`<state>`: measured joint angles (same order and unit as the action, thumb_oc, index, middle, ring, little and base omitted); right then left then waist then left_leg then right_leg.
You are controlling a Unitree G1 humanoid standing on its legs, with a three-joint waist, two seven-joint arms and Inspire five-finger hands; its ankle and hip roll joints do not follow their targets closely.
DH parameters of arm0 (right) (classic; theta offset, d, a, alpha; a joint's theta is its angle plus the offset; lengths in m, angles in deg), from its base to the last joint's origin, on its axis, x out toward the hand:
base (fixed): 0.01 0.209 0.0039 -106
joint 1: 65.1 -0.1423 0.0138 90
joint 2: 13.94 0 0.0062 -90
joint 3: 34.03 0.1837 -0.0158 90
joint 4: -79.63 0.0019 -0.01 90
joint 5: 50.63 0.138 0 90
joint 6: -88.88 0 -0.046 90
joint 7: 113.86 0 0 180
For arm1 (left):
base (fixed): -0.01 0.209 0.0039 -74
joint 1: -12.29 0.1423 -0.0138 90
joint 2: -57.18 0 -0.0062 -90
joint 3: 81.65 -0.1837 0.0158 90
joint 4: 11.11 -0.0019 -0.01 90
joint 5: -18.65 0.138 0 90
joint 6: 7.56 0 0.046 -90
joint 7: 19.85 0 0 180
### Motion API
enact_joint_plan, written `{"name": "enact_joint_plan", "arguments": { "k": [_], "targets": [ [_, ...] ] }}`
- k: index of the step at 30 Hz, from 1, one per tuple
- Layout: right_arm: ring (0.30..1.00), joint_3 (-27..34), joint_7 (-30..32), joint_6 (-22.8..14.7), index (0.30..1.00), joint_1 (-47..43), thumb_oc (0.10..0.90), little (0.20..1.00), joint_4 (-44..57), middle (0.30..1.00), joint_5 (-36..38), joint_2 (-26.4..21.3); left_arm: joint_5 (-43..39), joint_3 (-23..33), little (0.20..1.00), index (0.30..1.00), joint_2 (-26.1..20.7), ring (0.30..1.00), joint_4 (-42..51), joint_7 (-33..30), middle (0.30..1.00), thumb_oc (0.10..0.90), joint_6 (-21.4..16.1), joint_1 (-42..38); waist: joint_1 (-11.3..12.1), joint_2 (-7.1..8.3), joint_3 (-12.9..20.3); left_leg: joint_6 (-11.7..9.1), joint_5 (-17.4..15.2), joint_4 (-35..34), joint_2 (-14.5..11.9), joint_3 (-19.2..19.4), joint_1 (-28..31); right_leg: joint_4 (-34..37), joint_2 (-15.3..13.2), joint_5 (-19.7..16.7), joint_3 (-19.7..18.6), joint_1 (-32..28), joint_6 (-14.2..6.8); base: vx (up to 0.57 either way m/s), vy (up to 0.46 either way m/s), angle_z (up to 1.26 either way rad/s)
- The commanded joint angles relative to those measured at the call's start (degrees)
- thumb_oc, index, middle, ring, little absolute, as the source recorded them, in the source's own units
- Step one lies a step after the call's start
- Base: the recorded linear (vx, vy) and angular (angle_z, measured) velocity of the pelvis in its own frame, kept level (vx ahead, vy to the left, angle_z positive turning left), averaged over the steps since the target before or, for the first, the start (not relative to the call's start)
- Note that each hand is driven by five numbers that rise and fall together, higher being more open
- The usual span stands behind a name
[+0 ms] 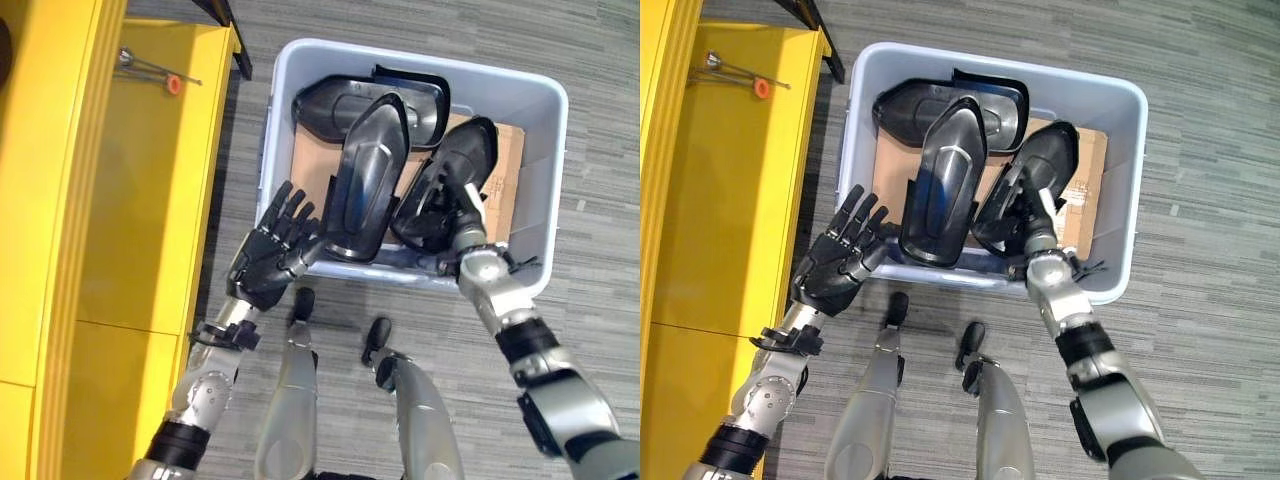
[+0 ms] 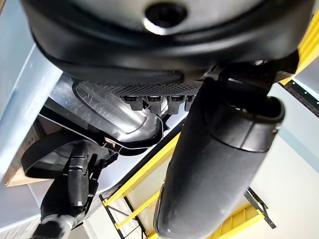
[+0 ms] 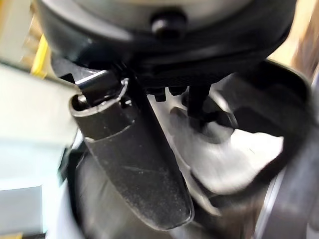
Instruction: Move parts from the plastic box to the shelf.
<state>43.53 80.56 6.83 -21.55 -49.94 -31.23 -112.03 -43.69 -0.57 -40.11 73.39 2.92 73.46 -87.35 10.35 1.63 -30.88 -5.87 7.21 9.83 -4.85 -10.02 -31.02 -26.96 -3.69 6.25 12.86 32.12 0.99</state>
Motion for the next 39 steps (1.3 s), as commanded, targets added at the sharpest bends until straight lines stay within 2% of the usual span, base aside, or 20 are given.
{"name": "enact_joint_plan", "arguments": {
  "k": [1,4,5,10,14,17,24,26,28,29,30,31,32,33,34,37,39],
  "targets": [
    [0.300,-1.3,2.4,3.6,0.300,0.6,0.400,0.300,-7.8,0.300,7.2,-1.4,-0.2,-0.8,1.000,1.000,2.7,1.000,4.7,3.3,1.000,0.900,-5.0,-2.9,1.0,-3.38,1.8,5.2,3.0,-2.6,4.4,1.9,-1.1,0.4,2.6,-3.3,-2.9,-0.5,-1.1,-0.02,0.051,-0.01],
    [0.300,-1.0,4.1,4.1,0.300,-1.5,0.400,0.300,-14.3,0.300,8.5,-0.1,-0.7,-1.9,1.000,1.000,3.0,1.000,3.6,2.9,1.000,0.900,-5.3,-4.4,1.4,-4.24,1.3,5.4,3.1,-2.1,4.9,1.9,-1.8,-0.7,2.2,-3.0,-2.4,0.4,-1.0,-0.01,0.051,0.01],
    [0.300,-0.7,6.0,4.8,0.300,-2.3,0.400,0.300,-16.9,0.300,10.9,0.3,-0.7,-2.2,1.000,1.000,3.2,1.000,3.0,3.1,1.000,0.900,-5.4,-5.0,1.7,-4.62,1.2,5.5,3.1,-1.9,5.2,1.8,-2.1,-1.2,2.0,-3.0,-2.3,0.8,-1.0,0.00,0.029,0.08],
    [0.300,2.4,10.9,3.6,0.300,-4.4,0.400,0.300,-27.1,0.300,19.8,1.6,-0.8,-4.6,1.000,1.000,3.6,1.000,2.0,2.4,1.000,0.900,-6.8,-6.3,2.7,-6.02,1.1,6.1,3.1,-0.6,6.3,1.4,-4.4,-3.3,1.4,-2.6,-1.7,3.1,-1.1,-0.01,0.039,0.08],
    [0.300,2.7,13.6,3.7,0.300,-5.2,0.400,0.300,-29.9,0.300,18.0,1.4,-1.2,-5.9,1.000,1.000,3.7,1.000,1.9,2.2,1.000,0.900,-7.7,-6.4,3.3,-7.02,1.1,6.4,3.4,-0.2,7.0,1.2,-6.0,-4.3,0.8,-2.5,-1.0,4.5,-1.2,-0.01,0.048,0.15],
    [0.300,2.8,12.9,4.1,0.300,-6.0,0.400,0.300,-31.2,0.300,19.5,1.2,-1.3,-6.8,1.000,1.000,3.6,1.000,2.5,1.3,1.000,0.900,-8.2,-6.3,3.7,-7.47,1.1,6.4,3.6,0.1,7.3,1.1,-6.8,-4.4,0.4,-2.7,-0.6,5.2,-1.4,-0.01,0.013,0.04],
    [0.300,1.6,12.2,3.9,0.300,-6.6,0.400,0.300,-32.2,0.300,17.0,0.7,-1.2,-7.9,1.000,1.000,3.8,1.000,3.2,0.9,1.000,0.900,-8.5,-6.4,4.0,-7.84,1.1,6.4,3.7,0.1,7.5,1.1,-7.4,-4.6,0.1,-2.8,-0.1,5.8,-1.4,-0.01,0.004,0.01],
    [0.300,1.3,12.3,2.5,0.300,-6.7,0.400,0.300,-32.1,0.300,16.9,0.7,-1.3,-8.2,1.000,1.000,3.6,1.000,3.7,0.5,1.000,0.900,-8.5,-6.5,3.9,-7.80,1.1,6.4,3.8,-0.1,7.5,1.2,-7.3,-4.2,0.1,-2.9,0.0,5.6,-1.5,0.00,0.000,0.00],
    [0.300,1.1,12.4,0.0,0.300,-6.9,0.400,0.300,-31.6,0.300,13.6,0.5,-1.2,-8.2,1.000,1.000,3.6,1.000,4.2,0.2,1.000,0.900,-8.2,-6.5,3.9,-7.79,1.1,6.3,3.8,-0.3,7.4,1.2,-7.1,-3.9,0.2,-3.0,0.0,5.4,-1.5,0.00,0.000,0.00],
    [0.300,0.6,13.1,-3.2,0.300,-7.2,0.400,0.300,-30.8,0.300,11.0,0.3,-1.0,-8.3,1.000,1.000,3.6,1.000,4.5,0.0,1.000,0.900,-8.1,-6.5,3.8,-7.78,1.1,6.3,3.9,-0.6,7.3,1.3,-6.9,-3.6,0.2,-3.2,-0.1,5.3,-1.6,-0.03,0.003,0.00],
    [0.300,-0.4,15.5,-8.0,0.300,-7.9,0.400,0.300,-28.6,0.300,4.9,0.2,-1.3,-8.4,1.000,1.000,3.3,1.000,5.0,-0.2,1.000,0.900,-8.0,-6.4,3.7,-7.73,1.1,6.3,3.9,-0.8,7.2,1.4,-6.7,-3.2,0.3,-3.4,-0.2,5.0,-1.6,-0.04,0.004,0.00],
    [0.459,-0.9,17.7,-10.6,0.459,-8.2,0.514,0.459,-27.4,0.459,0.5,0.2,-1.4,-8.3,1.000,1.000,3.2,1.000,5.2,-0.2,1.000,0.900,-7.9,-6.4,3.6,-7.69,1.1,6.3,3.9,-0.9,7.2,1.5,-6.6,-3.0,0.3,-3.5,-0.2,4.9,-1.6,-0.04,0.003,0.00],
    [0.580,-1.6,20.1,-11.5,0.580,-8.5,0.600,0.580,-25.2,0.580,-2.4,-0.1,-1.5,-8.2,1.000,1.000,3.1,1.000,5.4,-0.1,1.000,0.900,-8.0,-6.2,3.4,-7.56,1.1,6.3,3.9,-1.1,7.1,1.6,-6.4,-2.7,0.4,-3.6,-0.3,4.8,-1.7,-0.03,0.005,-0.01],
    [0.638,-2.6,23.0,-11.9,0.638,-8.5,0.641,0.638,-21.9,0.638,-6.2,-0.4,-1.4,-8.1,1.000,1.000,3.0,1.000,5.7,0.0,1.000,0.900,-8.2,-5.8,3.2,-7.39,1.1,6.2,3.9,-1.3,6.9,1.7,-6.2,-2.4,0.5,-3.7,-0.4,4.6,-1.7,0.00,0.000,0.00],
    [1.000,-3.1,25.1,-12.4,1.000,-8.5,0.900,1.000,-19.7,1.000,-9.1,-0.8,-1.4,-8.0,1.000,1.000,2.9,1.000,5.9,0.2,1.000,0.900,-8.3,-5.4,3.1,-7.29,1.1,6.1,3.9,-1.4,6.9,1.8,-6.0,-2.2,0.5,-3.8,-0.4,4.4,-1.7,0.00,0.000,0.00],
    [1.000,-2.9,31.2,-12.4,1.000,-6.0,0.900,1.000,-7.9,1.000,-14.4,-2.6,-1.1,-7.4,1.000,1.000,3.1,1.000,7.5,0.3,1.000,0.900,-9.1,-3.1,1.8,-6.94,1.1,5.9,3.7,-2.2,6.2,2.4,-4.6,-1.2,1.0,-3.9,-1.2,3.4,-1.7,-0.02,0.038,-0.01],
    [1.000,-2.2,33.3,-13.8,1.000,-3.8,0.900,1.000,-1.5,1.000,-17.6,-2.7,-1.3,-7.3,1.000,1.000,3.2,1.000,8.6,-0.2,1.000,0.900,-10.0,-2.2,0.9,-6.86,1.1,6.0,3.4,-2.4,5.9,2.9,-4.0,-1.3,1.3,-3.5,-1.9,3.2,-1.6,-0.01,0.073,-0.09]
  ]
}}
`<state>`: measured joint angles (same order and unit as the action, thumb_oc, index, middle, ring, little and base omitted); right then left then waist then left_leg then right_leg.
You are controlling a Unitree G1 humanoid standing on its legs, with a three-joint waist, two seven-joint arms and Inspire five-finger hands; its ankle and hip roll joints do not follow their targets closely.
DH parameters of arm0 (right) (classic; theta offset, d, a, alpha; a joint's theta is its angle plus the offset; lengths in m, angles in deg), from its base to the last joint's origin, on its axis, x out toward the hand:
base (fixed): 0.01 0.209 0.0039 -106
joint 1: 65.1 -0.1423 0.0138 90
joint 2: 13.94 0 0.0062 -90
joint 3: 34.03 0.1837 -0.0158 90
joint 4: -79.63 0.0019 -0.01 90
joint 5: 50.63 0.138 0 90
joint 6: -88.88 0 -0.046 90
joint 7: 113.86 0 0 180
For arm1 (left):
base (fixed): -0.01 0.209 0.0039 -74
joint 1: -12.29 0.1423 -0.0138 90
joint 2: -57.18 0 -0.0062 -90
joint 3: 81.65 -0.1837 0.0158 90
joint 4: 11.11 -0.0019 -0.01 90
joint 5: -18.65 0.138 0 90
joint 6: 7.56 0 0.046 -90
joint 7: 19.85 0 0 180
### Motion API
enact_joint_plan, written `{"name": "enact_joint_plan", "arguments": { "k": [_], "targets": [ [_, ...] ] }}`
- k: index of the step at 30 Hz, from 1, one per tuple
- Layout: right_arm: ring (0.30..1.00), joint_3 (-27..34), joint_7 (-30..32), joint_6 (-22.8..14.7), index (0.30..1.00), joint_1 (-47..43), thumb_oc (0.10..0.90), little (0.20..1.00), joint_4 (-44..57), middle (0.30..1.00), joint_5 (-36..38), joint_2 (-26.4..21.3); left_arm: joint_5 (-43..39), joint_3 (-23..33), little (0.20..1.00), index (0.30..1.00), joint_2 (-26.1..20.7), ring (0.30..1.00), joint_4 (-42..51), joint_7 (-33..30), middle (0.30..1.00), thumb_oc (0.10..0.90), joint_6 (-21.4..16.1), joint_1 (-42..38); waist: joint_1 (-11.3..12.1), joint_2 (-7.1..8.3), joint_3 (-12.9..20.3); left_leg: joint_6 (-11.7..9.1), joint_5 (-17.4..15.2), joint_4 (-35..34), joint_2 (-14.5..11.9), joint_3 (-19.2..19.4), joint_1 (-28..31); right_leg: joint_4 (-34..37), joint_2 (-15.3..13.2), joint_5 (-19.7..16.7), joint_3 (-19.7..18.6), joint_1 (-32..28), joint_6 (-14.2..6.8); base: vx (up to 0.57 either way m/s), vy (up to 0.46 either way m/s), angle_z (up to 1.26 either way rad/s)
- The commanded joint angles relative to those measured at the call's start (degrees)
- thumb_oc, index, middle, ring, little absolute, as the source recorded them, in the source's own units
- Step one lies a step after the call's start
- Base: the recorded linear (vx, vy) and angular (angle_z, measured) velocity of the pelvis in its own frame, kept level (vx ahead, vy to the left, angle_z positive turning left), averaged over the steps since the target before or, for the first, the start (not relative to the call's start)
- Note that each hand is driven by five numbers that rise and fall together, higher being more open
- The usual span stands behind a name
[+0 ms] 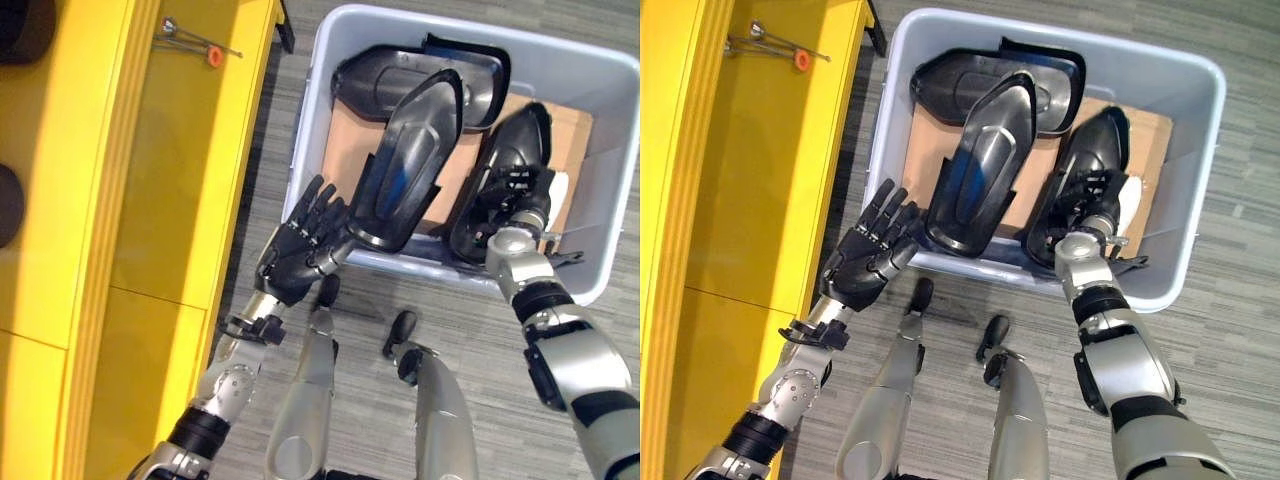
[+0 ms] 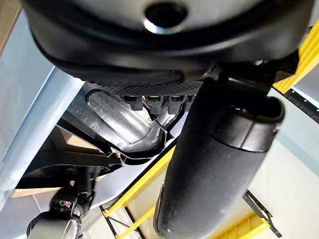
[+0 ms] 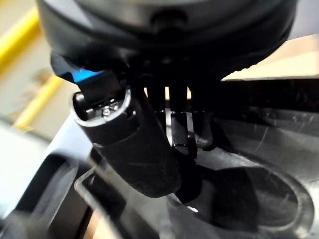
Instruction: Move parts from the plastic box to the shelf.
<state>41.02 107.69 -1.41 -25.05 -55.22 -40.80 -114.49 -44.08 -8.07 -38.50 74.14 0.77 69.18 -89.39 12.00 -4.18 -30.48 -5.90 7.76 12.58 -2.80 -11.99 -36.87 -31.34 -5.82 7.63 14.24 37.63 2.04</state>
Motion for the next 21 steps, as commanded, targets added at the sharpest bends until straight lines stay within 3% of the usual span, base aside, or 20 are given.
{"name": "enact_joint_plan", "arguments": {
  "k": [1,9,17,21],
  "targets": [
    [1.000,0.8,6.7,-5.2,1.000,0.7,0.900,1.000,7.0,1.000,-9.4,0.0,-0.9,0.3,1.000,1.000,1.7,1.000,8.1,1.7,1.000,0.900,-6.0,0.1,-1.1,-1.03,0.7,6.1,2.7,-5.2,3.8,5.1,2.2,3.2,3.5,-4.7,-3.6,-2.5,-2.6,-0.01,0.055,-0.14],
    [1.000,3.0,7.6,-7.1,1.000,4.1,0.900,1.000,18.9,1.000,-21.2,0.8,-1.8,0.5,1.000,1.000,2.8,1.000,8.1,2.8,1.000,0.900,-7.3,1.7,-3.0,-1.77,0.7,5.9,2.1,-5.6,3.3,5.8,4.1,3.5,3.7,-4.1,-5.0,-3.8,-2.4,0.00,0.043,-0.11],
    [1.000,3.3,7.0,-7.2,1.000,7.0,0.900,1.000,22.1,1.000,-19.5,1.5,-3.0,0.4,1.000,1.000,3.5,1.000,7.0,4.4,1.000,0.900,-8.9,2.6,-4.4,-2.64,0.7,5.8,2.2,-6.5,2.7,6.6,5.1,4.2,3.9,-4.2,-6.1,-4.0,-2.1,0.01,0.044,-0.05],
    [1.000,4.5,11.5,-8.8,1.000,9.9,0.900,1.000,24.1,1.000,-18.3,3.3,-3.0,-0.1,1.000,1.000,4.1,1.000,7.3,4.3,1.000,0.900,-10.3,3.1,-5.5,-2.76,0.7,5.8,2.1,-7.2,2.3,7.2,5.4,4.7,4.1,-4.4,-6.9,-3.8,-2.1,0.00,0.048,-0.09]
  ]
}}
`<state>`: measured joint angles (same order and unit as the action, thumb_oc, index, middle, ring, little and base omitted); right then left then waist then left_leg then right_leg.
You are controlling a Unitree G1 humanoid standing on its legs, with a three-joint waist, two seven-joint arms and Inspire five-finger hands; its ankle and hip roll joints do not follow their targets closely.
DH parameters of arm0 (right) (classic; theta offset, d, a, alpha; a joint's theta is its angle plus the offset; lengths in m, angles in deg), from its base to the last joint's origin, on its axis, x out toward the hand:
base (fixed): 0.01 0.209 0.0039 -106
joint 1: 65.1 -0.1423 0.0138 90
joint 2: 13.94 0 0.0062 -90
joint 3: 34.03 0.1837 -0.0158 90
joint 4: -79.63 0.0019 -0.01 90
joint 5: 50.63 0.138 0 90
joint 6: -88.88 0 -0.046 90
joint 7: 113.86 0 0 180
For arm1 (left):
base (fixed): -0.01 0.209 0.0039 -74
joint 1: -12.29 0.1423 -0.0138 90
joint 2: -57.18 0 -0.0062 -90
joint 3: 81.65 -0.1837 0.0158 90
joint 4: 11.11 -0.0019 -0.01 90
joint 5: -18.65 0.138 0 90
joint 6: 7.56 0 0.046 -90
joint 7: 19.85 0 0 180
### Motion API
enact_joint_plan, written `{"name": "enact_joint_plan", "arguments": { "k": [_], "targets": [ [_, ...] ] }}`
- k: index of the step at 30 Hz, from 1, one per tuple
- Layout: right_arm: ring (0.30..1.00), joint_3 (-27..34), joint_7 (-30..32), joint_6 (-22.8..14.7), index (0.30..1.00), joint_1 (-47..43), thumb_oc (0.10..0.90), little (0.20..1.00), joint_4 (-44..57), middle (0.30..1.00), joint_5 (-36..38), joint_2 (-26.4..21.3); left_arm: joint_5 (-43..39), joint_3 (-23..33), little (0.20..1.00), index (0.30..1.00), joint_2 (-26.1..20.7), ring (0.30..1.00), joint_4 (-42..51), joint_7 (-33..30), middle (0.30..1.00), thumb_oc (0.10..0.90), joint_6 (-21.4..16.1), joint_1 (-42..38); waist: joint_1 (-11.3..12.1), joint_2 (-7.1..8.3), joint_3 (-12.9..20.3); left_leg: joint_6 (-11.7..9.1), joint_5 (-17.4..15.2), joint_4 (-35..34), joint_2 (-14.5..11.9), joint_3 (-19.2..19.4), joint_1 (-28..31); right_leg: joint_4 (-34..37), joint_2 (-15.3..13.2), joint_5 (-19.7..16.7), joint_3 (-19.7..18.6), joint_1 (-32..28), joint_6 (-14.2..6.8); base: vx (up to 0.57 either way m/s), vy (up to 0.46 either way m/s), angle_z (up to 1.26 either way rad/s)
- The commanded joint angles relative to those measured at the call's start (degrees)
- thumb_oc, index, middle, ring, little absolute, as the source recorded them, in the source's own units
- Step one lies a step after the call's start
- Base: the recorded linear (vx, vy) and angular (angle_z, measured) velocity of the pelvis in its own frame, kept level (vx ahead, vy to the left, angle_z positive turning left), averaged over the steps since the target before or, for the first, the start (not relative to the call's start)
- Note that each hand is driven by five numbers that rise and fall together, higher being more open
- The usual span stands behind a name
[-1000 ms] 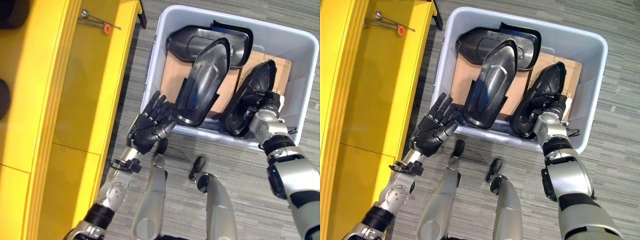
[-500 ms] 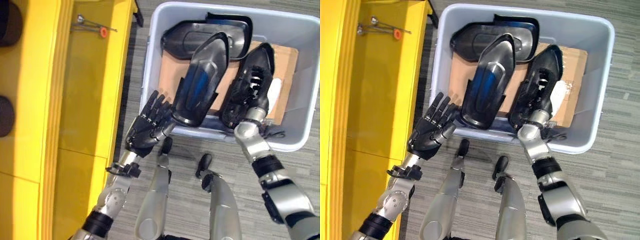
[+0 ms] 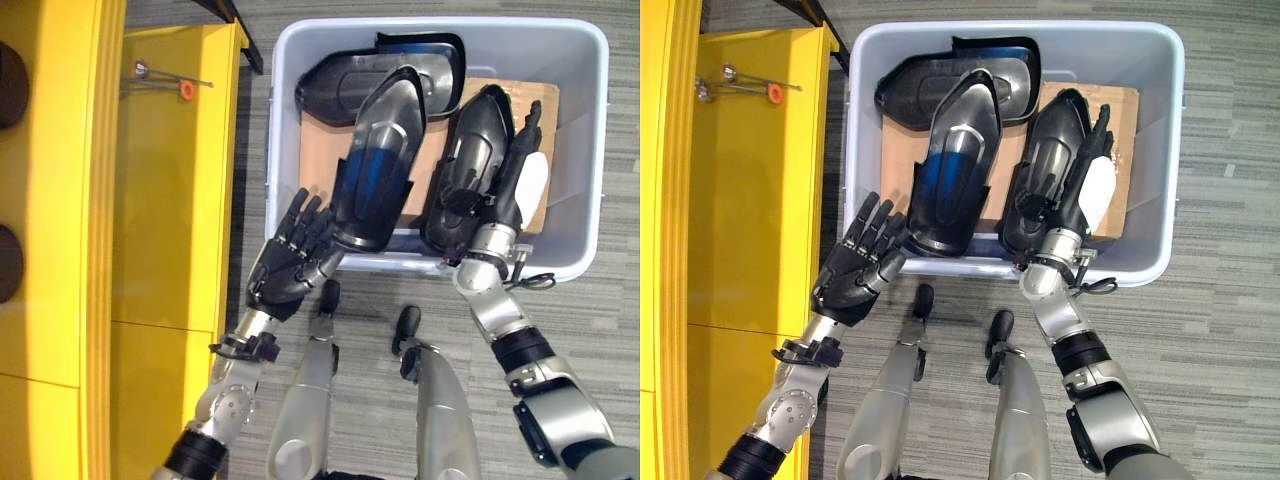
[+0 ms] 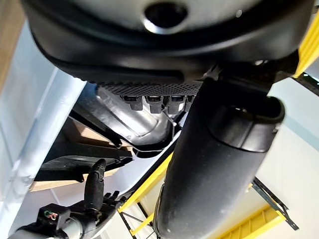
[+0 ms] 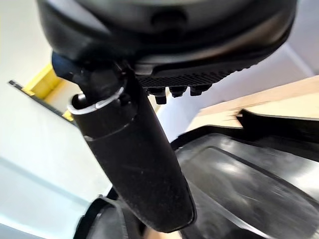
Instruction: Move parts from the plastic box to the shelf.
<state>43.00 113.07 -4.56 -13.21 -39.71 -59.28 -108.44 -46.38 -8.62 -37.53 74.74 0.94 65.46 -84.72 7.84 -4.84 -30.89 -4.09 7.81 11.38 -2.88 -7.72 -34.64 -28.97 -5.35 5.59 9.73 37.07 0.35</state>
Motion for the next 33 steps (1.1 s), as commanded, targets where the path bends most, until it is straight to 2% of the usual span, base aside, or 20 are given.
{"name": "enact_joint_plan", "arguments": {
  "k": [1,3,8,13,18,21,23,24,28,33],
  "targets": [
    [1.000,2.8,6.3,-5.9,1.000,-1.5,0.900,1.000,9.2,1.000,-0.2,-2.5,-0.8,0.4,1.000,1.000,3.1,1.000,6.7,3.9,1.000,0.900,-6.8,-1.6,-1.5,-2.07,1.1,3.9,2.1,-6.1,2.3,3.0,3.2,2.4,3.6,-2.3,-2.5,-3.2,-0.4,0.00,0.037,-0.07],
    [1.000,3.3,6.5,-5.9,1.000,-0.6,0.900,1.000,10.7,1.000,0.3,-1.8,-0.8,0.1,1.000,1.000,3.3,1.000,6.8,3.5,1.000,0.900,-7.3,-1.4,-2.0,-2.09,1.1,3.9,2.1,-6.4,2.2,3.3,3.5,2.7,3.7,-2.5,-2.9,-3.3,-0.4,0.00,0.048,-0.10],
    [1.000,3.8,2.8,-4.0,1.000,4.6,0.900,1.000,15.7,1.000,13.4,2.0,-0.6,-0.4,1.000,1.000,4.1,1.000,6.9,3.1,1.000,0.900,-9.3,-0.2,-3.7,-1.88,1.1,3.7,2.0,-7.5,1.7,4.2,4.7,4.1,3.8,-3.1,-4.2,-3.7,-0.3,0.00,0.070,-0.13],
    [1.000,3.1,0.8,-4.1,1.000,11.4,0.900,1.000,18.7,1.000,19.6,4.6,-0.2,-0.3,1.000,1.000,4.9,1.000,7.3,3.9,1.000,0.900,-10.5,1.6,-5.1,-1.46,1.1,3.6,2.1,-8.4,1.2,5.1,5.7,5.5,3.9,-4.0,-5.3,-4.2,-0.5,0.00,0.058,-0.12],
    [1.000,2.3,-0.8,-1.2,1.000,14.7,0.900,1.000,20.8,1.000,27.2,6.2,-0.2,-0.1,1.000,1.000,5.3,1.000,7.3,3.9,1.000,0.900,-11.5,2.1,-6.3,-0.82,1.5,3.6,2.1,-9.1,0.8,6.2,7.3,7.3,3.7,-4.8,-6.1,-5.6,-0.7,0.00,0.054,-0.10],
    [1.000,2.3,-1.7,0.7,1.000,15.2,0.900,1.000,21.1,1.000,32.1,6.3,0.5,-0.1,1.000,1.000,5.2,1.000,7.9,2.9,1.000,0.900,-10.9,2.0,-6.4,-0.45,2.5,3.6,2.2,-9.4,0.5,6.4,7.6,8.7,3.7,-5.7,-6.6,-6.1,-0.9,0.01,0.028,-0.08],
    [1.000,2.6,-2.7,1.6,1.000,15.4,0.900,1.000,21.1,1.000,32.9,6.2,0.6,-0.1,1.000,1.000,5.1,1.000,8.3,2.2,1.000,0.900,-10.5,1.9,-6.4,-0.19,2.8,3.6,2.2,-9.5,0.5,6.4,8.0,9.3,3.7,-5.9,-6.6,-6.6,-1.0,0.02,0.015,-0.07],
    [1.000,2.6,-4.6,3.8,1.000,15.6,0.900,1.000,21.0,1.000,33.4,6.0,0.7,-0.1,1.000,1.000,4.8,1.000,8.5,1.4,1.000,0.900,-10.2,1.7,-6.4,0.06,3.2,3.6,2.1,-9.4,0.5,6.4,8.3,9.7,3.5,-6.1,-6.5,-7.1,-1.2,0.03,0.010,-0.04],
    [1.000,2.1,-6.1,6.8,1.000,14.9,0.900,1.000,19.6,1.000,35.8,5.4,1.4,0.1,1.000,1.000,4.8,1.000,8.9,0.8,1.000,0.900,-9.2,1.2,-6.1,0.27,3.4,3.7,2.0,-9.4,0.5,6.5,8.7,10.1,3.3,-6.2,-6.6,-7.6,-1.2,0.00,0.000,0.00],
    [1.000,2.9,-9.0,8.2,1.000,10.4,0.900,1.000,14.9,1.000,34.7,4.2,1.6,0.4,1.000,1.000,4.5,1.000,8.4,-0.1,1.000,0.900,-7.1,-0.6,-5.2,0.22,3.5,3.9,1.8,-8.8,0.9,6.0,8.9,9.8,3.0,-6.1,-6.1,-8.2,-1.2,0.04,-0.029,0.03]
  ]
}}
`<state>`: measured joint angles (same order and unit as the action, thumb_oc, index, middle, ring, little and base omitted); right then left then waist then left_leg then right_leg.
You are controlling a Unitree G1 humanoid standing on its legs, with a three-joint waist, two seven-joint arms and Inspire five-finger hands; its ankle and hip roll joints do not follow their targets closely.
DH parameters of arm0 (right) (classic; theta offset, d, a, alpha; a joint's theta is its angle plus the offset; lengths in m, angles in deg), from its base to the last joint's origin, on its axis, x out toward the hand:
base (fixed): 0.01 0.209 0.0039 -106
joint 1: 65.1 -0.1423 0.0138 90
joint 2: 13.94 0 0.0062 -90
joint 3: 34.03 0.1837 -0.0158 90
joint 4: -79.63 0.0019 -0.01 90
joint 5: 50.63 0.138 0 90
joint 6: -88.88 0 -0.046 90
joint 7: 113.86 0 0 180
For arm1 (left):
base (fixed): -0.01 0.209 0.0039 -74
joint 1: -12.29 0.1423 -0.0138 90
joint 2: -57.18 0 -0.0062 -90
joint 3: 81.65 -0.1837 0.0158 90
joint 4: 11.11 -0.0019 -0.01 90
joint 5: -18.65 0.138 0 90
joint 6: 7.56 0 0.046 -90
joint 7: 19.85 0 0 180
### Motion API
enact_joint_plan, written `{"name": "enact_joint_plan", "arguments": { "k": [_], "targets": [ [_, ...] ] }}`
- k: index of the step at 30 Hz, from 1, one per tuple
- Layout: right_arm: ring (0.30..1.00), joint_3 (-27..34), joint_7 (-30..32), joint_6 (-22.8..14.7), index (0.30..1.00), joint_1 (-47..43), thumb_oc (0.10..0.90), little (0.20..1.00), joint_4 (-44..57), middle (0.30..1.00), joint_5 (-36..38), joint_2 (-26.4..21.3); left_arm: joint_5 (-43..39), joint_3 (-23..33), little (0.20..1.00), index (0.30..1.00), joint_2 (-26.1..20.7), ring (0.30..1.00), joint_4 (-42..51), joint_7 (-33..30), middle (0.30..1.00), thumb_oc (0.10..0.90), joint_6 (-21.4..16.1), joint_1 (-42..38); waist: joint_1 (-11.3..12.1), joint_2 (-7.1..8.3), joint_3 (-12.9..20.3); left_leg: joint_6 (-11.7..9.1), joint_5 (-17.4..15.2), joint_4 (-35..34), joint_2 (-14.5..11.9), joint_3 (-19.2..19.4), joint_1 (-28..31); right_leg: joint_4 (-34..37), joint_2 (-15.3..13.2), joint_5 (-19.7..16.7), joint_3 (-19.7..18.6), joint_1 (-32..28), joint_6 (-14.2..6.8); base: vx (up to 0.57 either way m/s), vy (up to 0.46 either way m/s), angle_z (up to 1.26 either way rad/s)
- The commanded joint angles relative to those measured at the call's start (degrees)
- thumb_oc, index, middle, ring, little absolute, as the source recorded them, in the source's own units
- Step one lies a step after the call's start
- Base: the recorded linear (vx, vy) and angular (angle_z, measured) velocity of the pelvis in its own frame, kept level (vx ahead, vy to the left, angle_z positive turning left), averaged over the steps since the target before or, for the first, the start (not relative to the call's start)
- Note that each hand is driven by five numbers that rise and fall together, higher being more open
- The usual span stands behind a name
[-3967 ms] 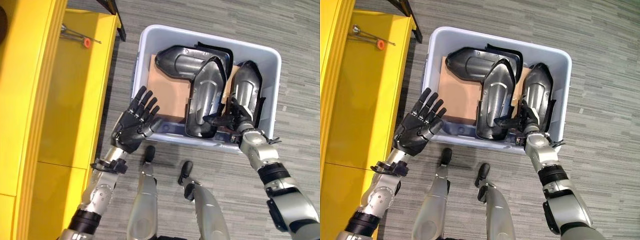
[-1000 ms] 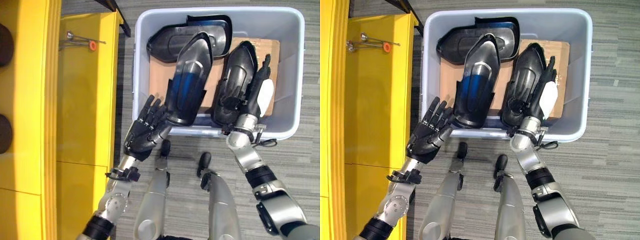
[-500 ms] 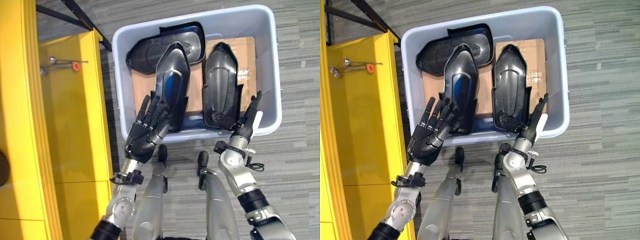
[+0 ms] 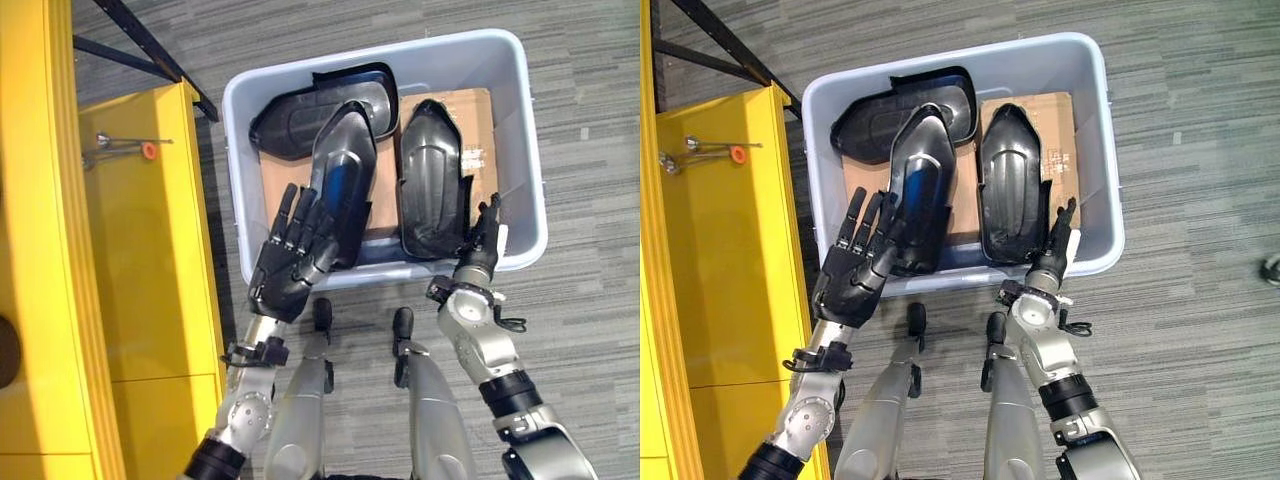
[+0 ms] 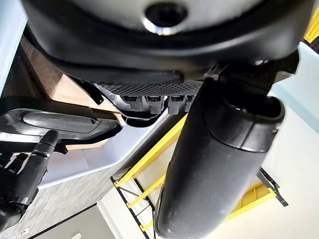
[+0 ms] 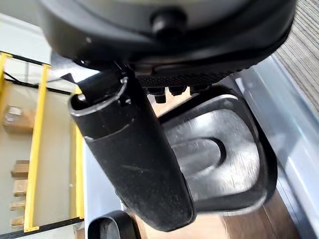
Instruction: Move parts from the plastic box to the shelf.
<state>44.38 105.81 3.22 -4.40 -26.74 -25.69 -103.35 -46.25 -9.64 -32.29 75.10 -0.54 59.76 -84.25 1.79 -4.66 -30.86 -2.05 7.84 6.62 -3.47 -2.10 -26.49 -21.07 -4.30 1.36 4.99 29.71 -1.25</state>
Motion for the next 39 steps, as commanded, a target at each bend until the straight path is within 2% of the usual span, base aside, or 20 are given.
{"name": "enact_joint_plan", "arguments": {
  "k": [1,4,10,13,14,21,22,23,25,27,31,36,39],
  "targets": [
    [1.000,2.1,-3.3,3.9,1.000,-2.1,0.900,1.000,-1.5,1.000,2.3,-1.9,1.1,1.5,1.000,1.000,-1.1,1.000,7.3,1.2,1.000,0.900,-0.3,-2.4,1.5,0.01,3.5,1.9,1.6,-3.5,1.8,0.1,0.5,1.4,1.8,-1.6,-1.0,-0.7,0.4,0.03,-0.044,0.07],
    [1.000,1.9,-5.5,7.9,1.000,-6.2,0.900,1.000,-7.3,1.000,5.9,-3.1,1.4,1.9,1.000,1.000,-1.3,1.000,6.7,1.2,1.000,0.900,1.5,-3.9,2.6,-0.06,3.2,1.9,1.6,-3.2,2.0,-0.4,0.2,0.8,1.6,-1.3,-0.4,-0.7,0.5,0.02,-0.056,0.05],
    [1.000,3.2,-7.2,10.0,1.000,-10.9,0.900,1.000,-18.8,1.000,13.0,-5.0,1.1,2.4,1.000,1.000,-1.9,1.000,5.4,2.4,1.000,0.900,3.6,-5.3,4.3,0.16,2.7,2.0,1.6,-2.6,2.4,-1.2,-0.3,0.0,1.5,-0.9,0.7,-0.6,0.5,0.01,-0.065,0.09],
    [1.000,3.5,-6.5,9.0,1.000,-12.5,0.900,1.000,-24.7,1.000,17.7,-5.4,1.3,2.3,1.000,1.000,-2.3,1.000,5.0,2.7,1.000,0.900,4.4,-6.0,5.1,0.16,2.3,2.0,1.6,-2.2,2.6,-1.5,-0.8,-0.4,1.4,-0.7,1.2,-0.4,0.5,0.01,-0.061,0.10],
    [1.000,3.9,-6.3,7.0,1.000,-14.2,0.900,1.000,-30.5,1.000,18.3,-5.7,1.1,1.8,1.000,1.000,-2.3,1.000,4.6,2.7,1.000,0.900,4.9,-6.9,5.7,-0.01,1.9,2.1,1.5,-1.8,3.0,-1.7,-0.9,-1.1,1.2,-0.3,1.6,-0.4,0.5,0.01,-0.044,0.08],
    [1.000,2.7,-11.3,8.3,1.000,-17.3,0.900,1.000,-39.1,1.000,18.4,-7.0,0.9,0.8,1.000,1.000,-2.7,1.000,4.3,3.2,1.000,0.900,5.6,-7.8,6.9,-0.97,1.1,2.2,1.8,-1.1,3.5,-2.2,-2.2,-2.0,0.7,-0.2,2.6,0.3,0.5,0.01,-0.029,0.09],
    [0.561,2.3,-12.0,8.5,0.561,-17.5,0.586,0.561,-39.6,0.561,18.8,-7.2,1.0,0.8,1.000,1.000,-2.7,1.000,4.4,3.3,1.000,0.900,5.8,-7.8,7.0,-1.05,1.1,2.2,1.9,-1.1,3.6,-2.3,-2.4,-2.0,0.7,-0.2,2.8,0.5,0.5,0.00,-0.024,0.15],
    [0.300,2.1,-12.8,8.3,0.300,-17.5,0.400,0.300,-40.2,0.300,18.5,-7.3,1.0,0.8,1.000,1.000,-2.7,1.000,4.5,3.3,1.000,0.900,6.0,-7.9,7.2,-1.19,1.1,2.2,2.1,-1.1,3.5,-2.4,-2.7,-1.9,0.8,-0.5,2.9,0.7,0.5,0.01,-0.037,0.13],
    [0.300,1.3,-14.7,9.6,0.300,-17.9,0.400,0.300,-41.5,0.300,18.1,-7.6,0.8,0.8,1.000,1.000,-3.0,1.000,4.5,3.8,1.000,0.900,6.5,-7.9,7.3,-1.19,1.1,2.2,2.0,-0.8,3.8,-2.5,-3.0,-2.3,0.6,-0.3,3.1,1.1,0.4,0.01,-0.034,0.06],
    [0.300,1.2,-15.9,9.1,0.300,-18.0,0.400,0.300,-42.2,0.300,17.9,-7.8,0.9,0.8,1.000,1.000,-2.9,1.000,4.3,4.0,1.000,0.900,6.6,-7.9,7.4,-1.24,1.1,2.2,2.0,-0.8,3.8,-2.4,-3.2,-2.4,0.6,-0.3,3.2,1.3,0.4,0.01,-0.019,0.05],
    [0.300,1.0,-16.9,7.1,0.300,-19.0,0.400,0.300,-45.3,0.300,17.7,-7.8,0.4,0.8,1.000,1.000,-3.1,1.000,3.3,4.9,1.000,0.900,6.9,-8.5,7.7,-1.43,1.1,2.3,2.1,-0.5,3.9,-2.6,-3.6,-2.8,0.5,-0.2,3.4,1.7,0.5,0.01,-0.021,0.00],
    [0.300,1.5,-22.1,3.1,0.300,-19.3,0.400,0.300,-48.4,0.300,17.2,-7.7,0.0,0.6,1.000,1.000,-3.0,1.000,1.4,6.4,1.000,0.900,6.4,-8.7,8.0,-1.94,1.1,2.3,2.0,0.0,4.1,-2.8,-4.3,-3.5,0.4,0.0,3.8,2.3,0.5,0.00,-0.008,0.01],
    [0.300,1.9,-23.0,1.9,0.300,-18.5,0.400,0.300,-48.6,0.300,16.9,-7.9,-0.3,0.9,1.000,1.000,-2.9,1.000,1.1,6.9,1.000,0.900,6.4,-8.6,7.8,-2.10,1.1,2.3,2.0,0.2,4.1,-2.7,-4.5,-3.8,0.4,0.0,3.7,2.6,0.5,0.00,0.004,-0.15]
  ]
}}
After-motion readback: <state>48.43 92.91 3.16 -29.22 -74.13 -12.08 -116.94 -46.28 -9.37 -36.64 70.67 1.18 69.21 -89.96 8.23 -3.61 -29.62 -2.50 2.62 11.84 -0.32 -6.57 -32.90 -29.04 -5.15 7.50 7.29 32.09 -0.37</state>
